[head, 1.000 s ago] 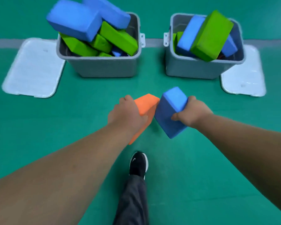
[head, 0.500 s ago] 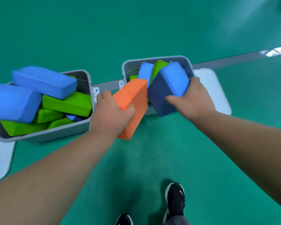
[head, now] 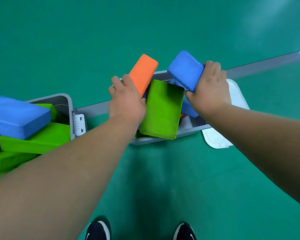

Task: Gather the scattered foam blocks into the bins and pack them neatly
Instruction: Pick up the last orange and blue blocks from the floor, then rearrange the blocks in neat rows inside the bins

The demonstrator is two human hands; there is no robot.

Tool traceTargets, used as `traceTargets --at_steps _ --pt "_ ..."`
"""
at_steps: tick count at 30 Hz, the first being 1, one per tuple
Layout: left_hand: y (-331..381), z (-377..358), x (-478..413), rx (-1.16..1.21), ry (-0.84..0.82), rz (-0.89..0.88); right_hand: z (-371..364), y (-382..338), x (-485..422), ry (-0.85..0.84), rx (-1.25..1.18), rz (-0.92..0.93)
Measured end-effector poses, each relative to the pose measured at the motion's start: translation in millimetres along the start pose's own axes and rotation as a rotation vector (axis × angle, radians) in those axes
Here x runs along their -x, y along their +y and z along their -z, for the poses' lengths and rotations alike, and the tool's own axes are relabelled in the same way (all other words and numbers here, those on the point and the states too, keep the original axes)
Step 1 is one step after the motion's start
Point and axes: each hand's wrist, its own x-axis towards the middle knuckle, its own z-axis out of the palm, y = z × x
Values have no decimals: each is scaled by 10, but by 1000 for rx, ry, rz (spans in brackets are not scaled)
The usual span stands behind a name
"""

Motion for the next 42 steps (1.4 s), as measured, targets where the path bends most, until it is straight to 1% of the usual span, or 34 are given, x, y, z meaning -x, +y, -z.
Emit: traceTargets --at_steps 2,3,4,6,9,10,12,14,16,18,20,24,28,30,34,42 --pt "-57 -316 91 -51 -58 -41 -310 8 172 -72 24 82" --pt "-105 -443 128 -57 -82 -49 -445 19 279 -88 41 91" --pt "-167 -546 142 -57 -89 -43 -560 14 382 -97 50 92" --pt "-310 -681 148 -32 -66 -46 -763 -36 593 -116 -19 90" --pt "-399 -813 86 4 -1 -110 -935 -107 695 -43 -186 5" --pt "-392 -836 58 14 9 -124 -965 -138 660 -17 -209 -30" --pt "-325 -860 4 21 21 -167 -986 -195 542 -14 -182 -89" --pt "-221 -877 -60 -25 57 -220 -994 -241 417 -37 -164 -129" --pt "-143 -910 -136 -76 91 -252 -1035 -260 341 -27 -224 -159" --pt "-109 -939 -238 -74 123 -240 -1113 -270 264 27 -305 -185" --pt "-133 -989 -297 -67 186 -234 -1235 -276 246 118 -355 -208" --pt "-172 -1146 -353 -105 318 -256 -1535 -258 248 337 -305 -138" --pt "-132 -1219 -435 -83 400 -259 -1704 -228 151 444 -279 -82" --pt "-121 -1250 -458 -70 410 -266 -1745 -204 123 451 -265 -46" --pt "-111 -1247 -430 -74 381 -257 -1747 -160 144 370 -232 -25" --pt "-163 -1254 -360 -72 349 -290 -1783 -121 182 381 -208 7"
